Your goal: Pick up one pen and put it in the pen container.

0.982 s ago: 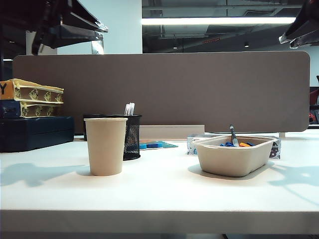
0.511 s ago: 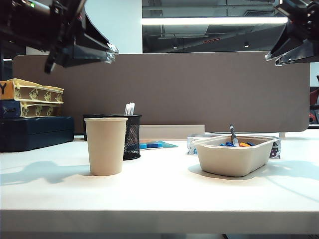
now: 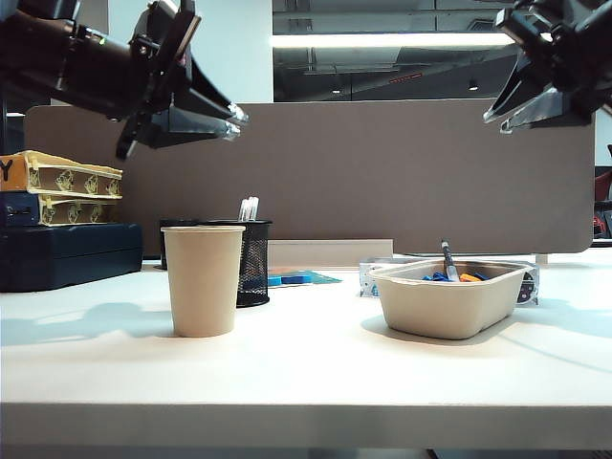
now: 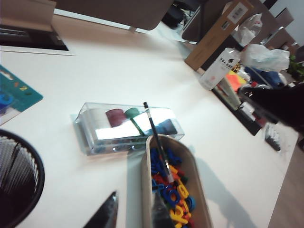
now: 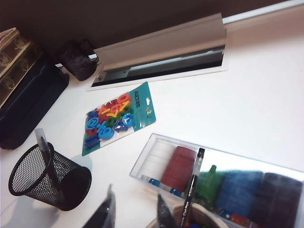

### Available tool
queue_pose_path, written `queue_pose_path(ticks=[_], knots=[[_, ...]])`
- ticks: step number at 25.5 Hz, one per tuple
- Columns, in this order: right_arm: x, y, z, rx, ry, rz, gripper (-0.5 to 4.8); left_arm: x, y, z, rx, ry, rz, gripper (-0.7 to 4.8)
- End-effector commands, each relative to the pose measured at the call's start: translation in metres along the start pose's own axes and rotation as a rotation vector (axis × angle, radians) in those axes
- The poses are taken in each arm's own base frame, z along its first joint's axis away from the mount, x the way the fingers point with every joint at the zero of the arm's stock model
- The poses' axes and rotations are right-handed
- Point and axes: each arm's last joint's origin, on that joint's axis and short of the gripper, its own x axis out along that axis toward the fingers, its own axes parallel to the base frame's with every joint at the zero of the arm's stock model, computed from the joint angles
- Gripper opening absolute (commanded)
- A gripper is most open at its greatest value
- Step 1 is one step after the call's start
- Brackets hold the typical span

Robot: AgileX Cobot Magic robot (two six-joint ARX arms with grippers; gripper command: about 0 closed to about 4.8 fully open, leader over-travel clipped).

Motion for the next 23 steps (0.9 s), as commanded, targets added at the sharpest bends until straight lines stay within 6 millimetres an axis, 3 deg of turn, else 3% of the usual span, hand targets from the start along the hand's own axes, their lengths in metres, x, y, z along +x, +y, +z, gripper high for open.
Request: queue_pose_path(ticks=[1, 5, 13, 23], knots=[[0.008, -0.002, 0.004, 0.033, 0.007, 0.017, 1.09, 0.008, -0.005, 0.006, -0.004, 0.008, -0.055, 0.89], [0.018, -0.007, 0.003, 0.051, 0.027, 0.009, 1.09, 0.016, -0.009, 0.008, -0.002, 0.013, -0.077, 0.89], [0.038, -0.016, -0.001, 0.168, 0.065, 0.019, 1.09, 0.048, -0.019, -0.006, -0.011, 0.081, -0.125, 0.89], [0.059, -0.024, 0.004, 0.25, 0.093, 0.034, 1.26, 0.062, -0.013, -0.006, -0.033, 0.096, -0.109, 0.89]])
